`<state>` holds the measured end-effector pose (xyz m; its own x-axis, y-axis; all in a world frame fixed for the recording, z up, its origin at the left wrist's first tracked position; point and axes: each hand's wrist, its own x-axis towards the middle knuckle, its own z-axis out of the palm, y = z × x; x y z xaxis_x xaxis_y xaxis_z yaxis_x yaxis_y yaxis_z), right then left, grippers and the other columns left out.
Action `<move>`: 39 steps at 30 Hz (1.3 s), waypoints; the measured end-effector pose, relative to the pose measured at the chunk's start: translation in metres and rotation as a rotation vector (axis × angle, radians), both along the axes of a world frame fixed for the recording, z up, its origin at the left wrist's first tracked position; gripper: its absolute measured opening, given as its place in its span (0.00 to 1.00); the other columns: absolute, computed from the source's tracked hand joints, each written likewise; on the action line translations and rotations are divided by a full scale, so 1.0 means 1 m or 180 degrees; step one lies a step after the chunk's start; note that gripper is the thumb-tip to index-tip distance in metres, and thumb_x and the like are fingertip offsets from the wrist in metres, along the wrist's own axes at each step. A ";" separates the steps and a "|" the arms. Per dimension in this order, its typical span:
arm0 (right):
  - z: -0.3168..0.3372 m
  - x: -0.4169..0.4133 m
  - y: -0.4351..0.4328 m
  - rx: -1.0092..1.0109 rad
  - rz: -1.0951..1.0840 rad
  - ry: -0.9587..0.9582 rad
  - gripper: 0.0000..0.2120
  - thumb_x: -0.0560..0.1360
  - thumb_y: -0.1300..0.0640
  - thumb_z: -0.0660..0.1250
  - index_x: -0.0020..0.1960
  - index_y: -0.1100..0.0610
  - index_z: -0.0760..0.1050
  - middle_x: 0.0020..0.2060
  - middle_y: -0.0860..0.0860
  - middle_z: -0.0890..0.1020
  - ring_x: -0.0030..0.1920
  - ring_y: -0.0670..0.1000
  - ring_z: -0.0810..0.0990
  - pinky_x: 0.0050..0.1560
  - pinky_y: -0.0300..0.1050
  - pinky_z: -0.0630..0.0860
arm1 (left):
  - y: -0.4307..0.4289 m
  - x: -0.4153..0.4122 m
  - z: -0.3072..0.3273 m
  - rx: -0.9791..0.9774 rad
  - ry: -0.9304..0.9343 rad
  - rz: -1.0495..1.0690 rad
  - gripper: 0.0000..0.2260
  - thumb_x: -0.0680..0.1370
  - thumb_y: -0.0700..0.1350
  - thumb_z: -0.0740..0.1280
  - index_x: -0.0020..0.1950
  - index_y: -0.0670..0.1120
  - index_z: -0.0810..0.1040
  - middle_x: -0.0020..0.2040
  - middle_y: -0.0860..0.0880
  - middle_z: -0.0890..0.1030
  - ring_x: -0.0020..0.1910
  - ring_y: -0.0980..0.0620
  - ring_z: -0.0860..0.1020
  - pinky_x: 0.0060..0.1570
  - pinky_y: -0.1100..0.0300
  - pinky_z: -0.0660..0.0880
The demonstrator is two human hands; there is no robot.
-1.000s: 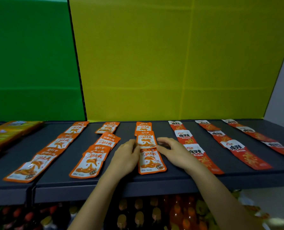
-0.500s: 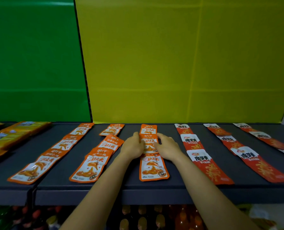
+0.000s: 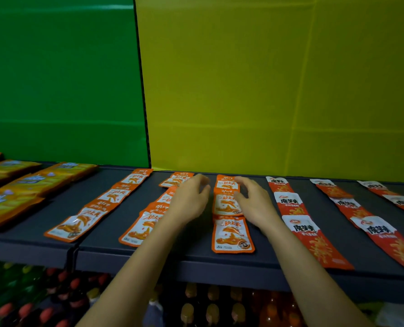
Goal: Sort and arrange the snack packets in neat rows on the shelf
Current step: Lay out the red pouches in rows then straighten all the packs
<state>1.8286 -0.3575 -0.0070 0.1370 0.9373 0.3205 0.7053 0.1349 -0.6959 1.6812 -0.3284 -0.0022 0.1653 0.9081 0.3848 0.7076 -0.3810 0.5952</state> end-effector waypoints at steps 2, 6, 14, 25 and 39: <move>0.010 -0.011 -0.011 0.0079 0.0177 0.0053 0.19 0.79 0.60 0.59 0.70 0.55 0.67 0.68 0.52 0.71 0.68 0.52 0.69 0.68 0.47 0.66 | -0.002 -0.022 0.009 0.0107 -0.0083 0.0050 0.13 0.79 0.42 0.59 0.62 0.41 0.75 0.61 0.44 0.78 0.61 0.46 0.75 0.60 0.56 0.69; 0.024 -0.046 -0.021 -0.0049 0.0551 -0.0122 0.20 0.79 0.59 0.60 0.70 0.57 0.66 0.67 0.51 0.73 0.66 0.49 0.71 0.64 0.40 0.65 | 0.003 -0.077 0.014 -0.0027 0.0052 0.0086 0.12 0.79 0.41 0.59 0.60 0.40 0.76 0.59 0.43 0.79 0.59 0.45 0.75 0.54 0.59 0.68; 0.010 -0.106 -0.016 -0.0474 0.0458 -0.0350 0.23 0.79 0.56 0.59 0.72 0.58 0.62 0.68 0.54 0.71 0.67 0.53 0.71 0.67 0.49 0.67 | 0.006 -0.140 -0.012 -0.0557 0.0330 -0.0063 0.16 0.80 0.45 0.58 0.66 0.42 0.70 0.65 0.44 0.74 0.63 0.47 0.72 0.61 0.58 0.67; -0.025 -0.132 -0.022 -0.0511 -0.0142 -0.0031 0.25 0.77 0.49 0.62 0.72 0.51 0.61 0.66 0.45 0.74 0.68 0.49 0.68 0.66 0.50 0.68 | -0.009 -0.153 -0.034 -0.0338 0.0516 -0.0683 0.22 0.81 0.51 0.55 0.74 0.47 0.61 0.72 0.47 0.67 0.70 0.50 0.66 0.67 0.59 0.62; -0.024 -0.131 -0.020 -0.0553 -0.0052 -0.0326 0.25 0.77 0.50 0.62 0.72 0.47 0.59 0.68 0.43 0.71 0.70 0.48 0.65 0.68 0.51 0.66 | -0.018 -0.157 -0.032 -0.0279 0.0342 -0.0784 0.25 0.78 0.54 0.60 0.73 0.48 0.62 0.70 0.50 0.71 0.65 0.54 0.73 0.64 0.58 0.71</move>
